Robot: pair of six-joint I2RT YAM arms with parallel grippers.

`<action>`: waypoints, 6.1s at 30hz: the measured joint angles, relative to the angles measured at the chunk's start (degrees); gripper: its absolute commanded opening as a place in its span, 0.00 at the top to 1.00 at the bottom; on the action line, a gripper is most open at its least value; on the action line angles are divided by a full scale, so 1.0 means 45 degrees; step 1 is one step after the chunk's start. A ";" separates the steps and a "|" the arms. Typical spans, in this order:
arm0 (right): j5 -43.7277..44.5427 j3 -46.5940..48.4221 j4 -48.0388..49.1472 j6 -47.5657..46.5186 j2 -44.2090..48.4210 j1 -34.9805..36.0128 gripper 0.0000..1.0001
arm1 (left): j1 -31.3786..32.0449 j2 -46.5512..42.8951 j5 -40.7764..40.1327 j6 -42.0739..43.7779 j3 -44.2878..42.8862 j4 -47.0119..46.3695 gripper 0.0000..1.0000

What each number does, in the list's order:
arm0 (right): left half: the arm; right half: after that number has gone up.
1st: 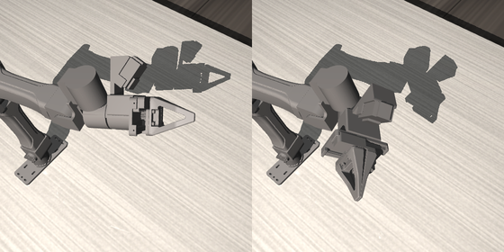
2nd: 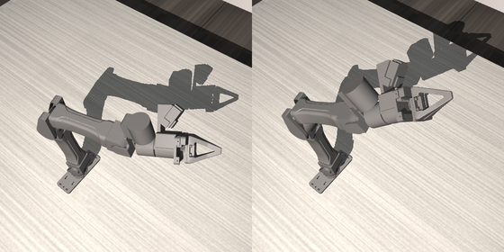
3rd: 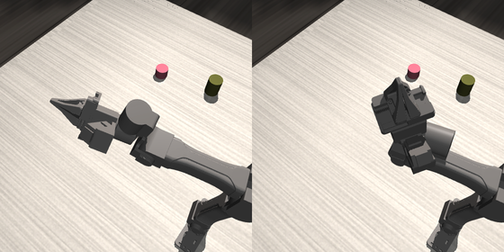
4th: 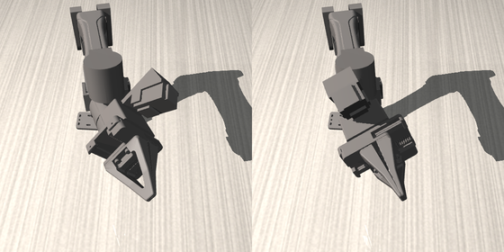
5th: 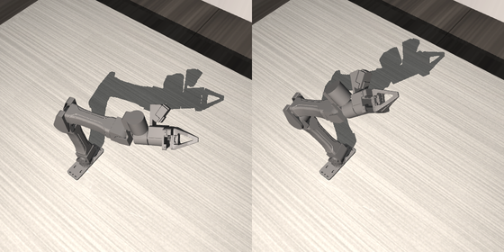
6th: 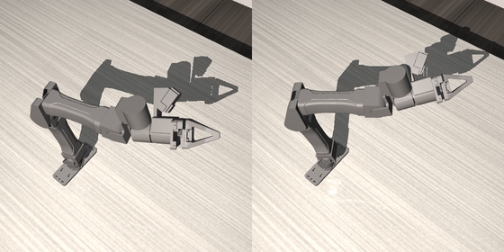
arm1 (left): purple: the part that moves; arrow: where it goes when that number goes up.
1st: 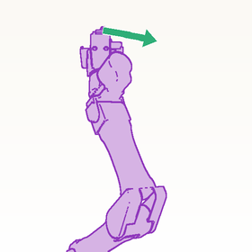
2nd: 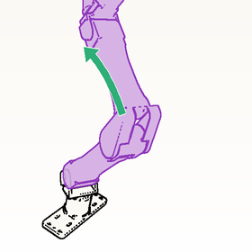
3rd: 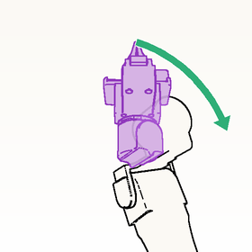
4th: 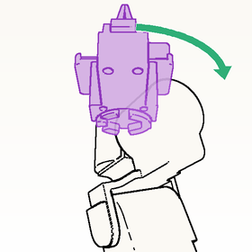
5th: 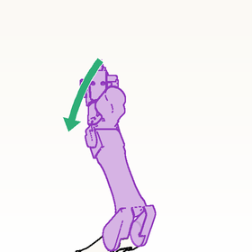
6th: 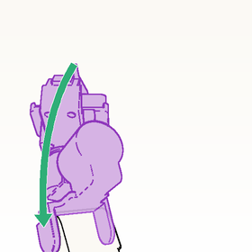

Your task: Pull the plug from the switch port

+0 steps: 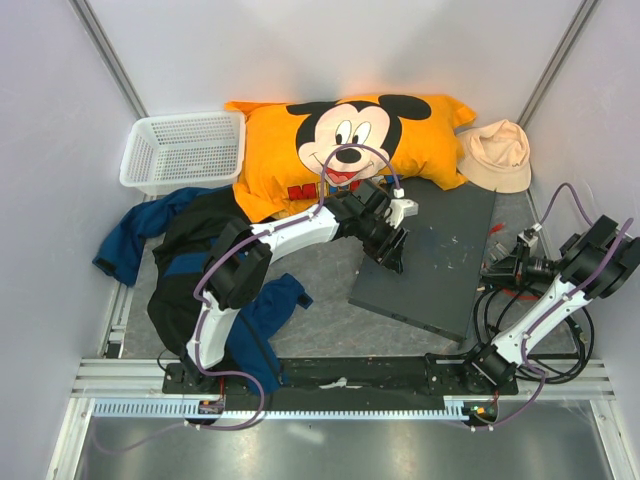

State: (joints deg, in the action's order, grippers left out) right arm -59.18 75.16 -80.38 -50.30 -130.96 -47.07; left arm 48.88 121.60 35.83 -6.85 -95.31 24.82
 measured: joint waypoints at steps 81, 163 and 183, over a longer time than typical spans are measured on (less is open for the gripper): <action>0.0850 0.0092 0.0355 0.0097 0.0321 -0.0165 0.99 | 0.0112 0.0335 -0.0141 0.0355 0.0019 0.0165 0.43; 0.7941 -0.2968 0.1583 -1.3702 1.0108 0.5076 0.23 | -0.1564 -0.1059 0.0049 0.0097 0.2365 -0.1229 0.42; 0.8286 -0.3143 0.3993 -1.2934 0.8140 0.5003 0.40 | -0.1564 -0.1059 0.0049 0.0083 0.2399 -0.1287 0.42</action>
State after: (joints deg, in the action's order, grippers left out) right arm -21.89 61.01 -62.41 -108.51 -94.32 -24.56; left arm 41.85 116.84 36.05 -6.48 -84.51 19.03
